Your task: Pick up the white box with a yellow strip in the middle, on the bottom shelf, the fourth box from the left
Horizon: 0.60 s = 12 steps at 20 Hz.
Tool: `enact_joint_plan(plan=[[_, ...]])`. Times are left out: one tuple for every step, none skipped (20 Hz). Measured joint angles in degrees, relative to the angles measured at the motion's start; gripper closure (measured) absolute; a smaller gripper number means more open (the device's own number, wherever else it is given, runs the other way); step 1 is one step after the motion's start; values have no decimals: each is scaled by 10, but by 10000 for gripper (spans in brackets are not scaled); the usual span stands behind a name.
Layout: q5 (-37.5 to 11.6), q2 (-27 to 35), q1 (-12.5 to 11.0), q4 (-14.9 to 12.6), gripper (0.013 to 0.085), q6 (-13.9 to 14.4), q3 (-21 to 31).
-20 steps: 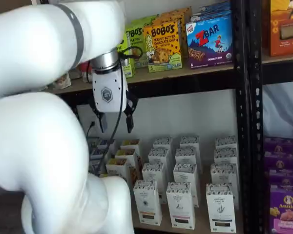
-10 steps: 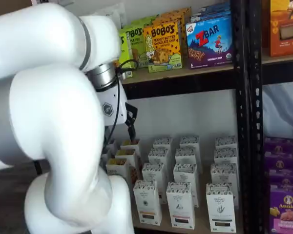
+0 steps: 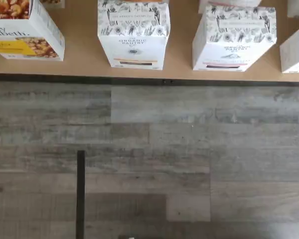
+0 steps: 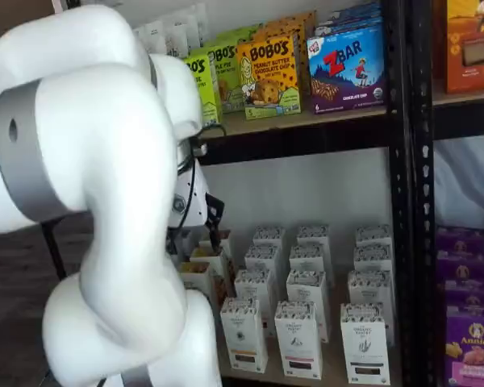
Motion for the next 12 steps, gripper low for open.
enact_joint_plan(plan=[[-13,10,2,-1,130,3,2],[-24,18,3,-2,130,5,3],[-34,26,4,-1,130,6,4],[-44,34,4,0,130,6,5],[-54,42,5,3,130,5,7],[-68,52,5,6,130,3,8],[-82,64,5,8,130,3,9],[-94,77,5,8,130,4,8],[-101,85,6,7,130,5,7],[-107,97,7,5,130,7,5],[-114,108,7,5,130,8,4],[-120,118,7,4,130,10,3]])
